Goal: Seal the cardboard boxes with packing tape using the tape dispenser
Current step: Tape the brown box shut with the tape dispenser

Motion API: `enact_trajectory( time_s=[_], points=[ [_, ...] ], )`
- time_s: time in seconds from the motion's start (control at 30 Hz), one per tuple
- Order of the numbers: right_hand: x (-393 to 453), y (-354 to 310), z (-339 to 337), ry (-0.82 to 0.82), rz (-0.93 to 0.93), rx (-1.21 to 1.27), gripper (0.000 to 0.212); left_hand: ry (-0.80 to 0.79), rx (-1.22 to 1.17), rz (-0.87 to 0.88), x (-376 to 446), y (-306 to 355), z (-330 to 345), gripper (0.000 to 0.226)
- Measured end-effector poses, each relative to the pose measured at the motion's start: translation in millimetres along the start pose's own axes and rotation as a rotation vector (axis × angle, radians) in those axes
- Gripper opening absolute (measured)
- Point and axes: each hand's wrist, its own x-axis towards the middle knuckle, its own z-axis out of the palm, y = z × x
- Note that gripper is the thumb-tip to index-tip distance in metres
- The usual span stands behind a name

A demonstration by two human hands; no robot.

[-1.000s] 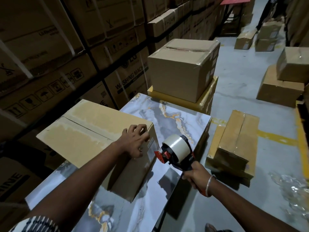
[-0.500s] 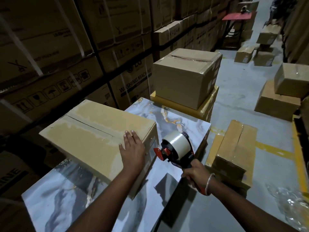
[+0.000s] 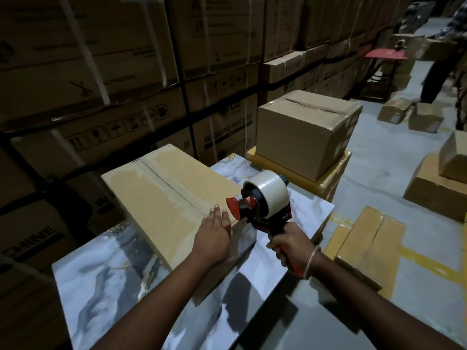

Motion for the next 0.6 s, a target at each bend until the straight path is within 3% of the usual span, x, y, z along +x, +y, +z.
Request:
enact_trajectory(
  time_s=[0.13,0.27,0.37,0.5,0.6],
  points=[
    [-0.8,-21.7,24.1,-0.073,-0.012,0.015,0.015,0.007,0.043,0.164,-33.1,-23.3,2.8,0.071],
    [-3.4,-37.3,53.9,-0.192,0.007,-0.010,0.017,-0.029,0.163,0.265,-69.9,-54.4,5.9,0.081],
    [-2.8,-41.9,77.8,-0.293,0.022,-0.027,0.025,0.101,0.192,0.342,-98.2,-80.7,11.0,0.081],
    [-2.0,-43.6,106.8,-0.409,0.067,-0.060,0.018,0.180,0.271,0.308,-137.2,-118.2,25.3,0.095],
    [0.3,-42.6,125.8,-0.486,0.094,-0.094,0.018,0.261,0.280,0.178,-167.0,-137.1,33.1,0.088]
  ],
)
